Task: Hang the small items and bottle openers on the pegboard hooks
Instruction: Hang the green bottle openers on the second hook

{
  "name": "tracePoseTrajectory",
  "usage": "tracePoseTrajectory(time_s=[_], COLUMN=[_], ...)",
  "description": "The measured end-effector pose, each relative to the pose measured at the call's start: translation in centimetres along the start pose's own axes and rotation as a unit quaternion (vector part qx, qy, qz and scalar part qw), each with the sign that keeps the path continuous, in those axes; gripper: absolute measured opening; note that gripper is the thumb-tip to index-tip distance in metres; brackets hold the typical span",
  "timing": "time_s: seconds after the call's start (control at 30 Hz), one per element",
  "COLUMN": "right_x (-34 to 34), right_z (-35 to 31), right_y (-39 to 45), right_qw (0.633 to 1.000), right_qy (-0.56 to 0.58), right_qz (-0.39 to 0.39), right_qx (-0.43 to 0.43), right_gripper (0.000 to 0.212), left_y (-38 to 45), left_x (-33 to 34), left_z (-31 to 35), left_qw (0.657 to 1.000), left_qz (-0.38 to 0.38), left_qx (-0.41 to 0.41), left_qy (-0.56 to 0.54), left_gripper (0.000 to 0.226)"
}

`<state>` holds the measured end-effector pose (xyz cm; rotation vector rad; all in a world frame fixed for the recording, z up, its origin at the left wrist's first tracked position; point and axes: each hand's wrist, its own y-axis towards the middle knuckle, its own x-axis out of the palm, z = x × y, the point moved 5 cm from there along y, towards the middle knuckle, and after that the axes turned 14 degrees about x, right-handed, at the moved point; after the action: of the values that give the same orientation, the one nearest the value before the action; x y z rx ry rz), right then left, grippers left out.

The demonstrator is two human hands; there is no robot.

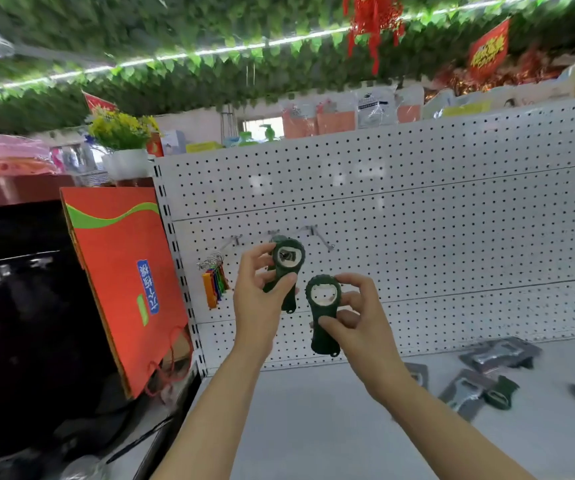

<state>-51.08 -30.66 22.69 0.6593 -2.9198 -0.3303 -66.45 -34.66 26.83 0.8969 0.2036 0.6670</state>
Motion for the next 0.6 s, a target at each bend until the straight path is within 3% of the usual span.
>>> tracePoseTrajectory(time_s=[0.3, 0.47, 0.6], right_x=[0.3, 0.7, 1.3], right_z=[-1.8, -2.1, -1.8], right_y=[1.1, 2.0, 2.7], right_qw=[0.999, 0.999, 0.999], right_qy=[-0.027, -0.032, -0.037], right_qz=[-0.005, -0.015, -0.022], right_qx=[-0.017, -0.018, -0.016], right_gripper=[0.052, 0.051, 0.051], left_y=[1.6, 2.8, 3.3], left_x=[-0.6, -0.2, -0.5], left_z=[-3.2, -5.2, -5.3], left_qw=[0.999, 0.99, 0.956], left_qz=[0.026, 0.011, -0.032], left_qx=[-0.025, -0.01, 0.034], left_qy=[0.012, 0.14, 0.289], left_gripper=[0.048, 0.046, 0.05])
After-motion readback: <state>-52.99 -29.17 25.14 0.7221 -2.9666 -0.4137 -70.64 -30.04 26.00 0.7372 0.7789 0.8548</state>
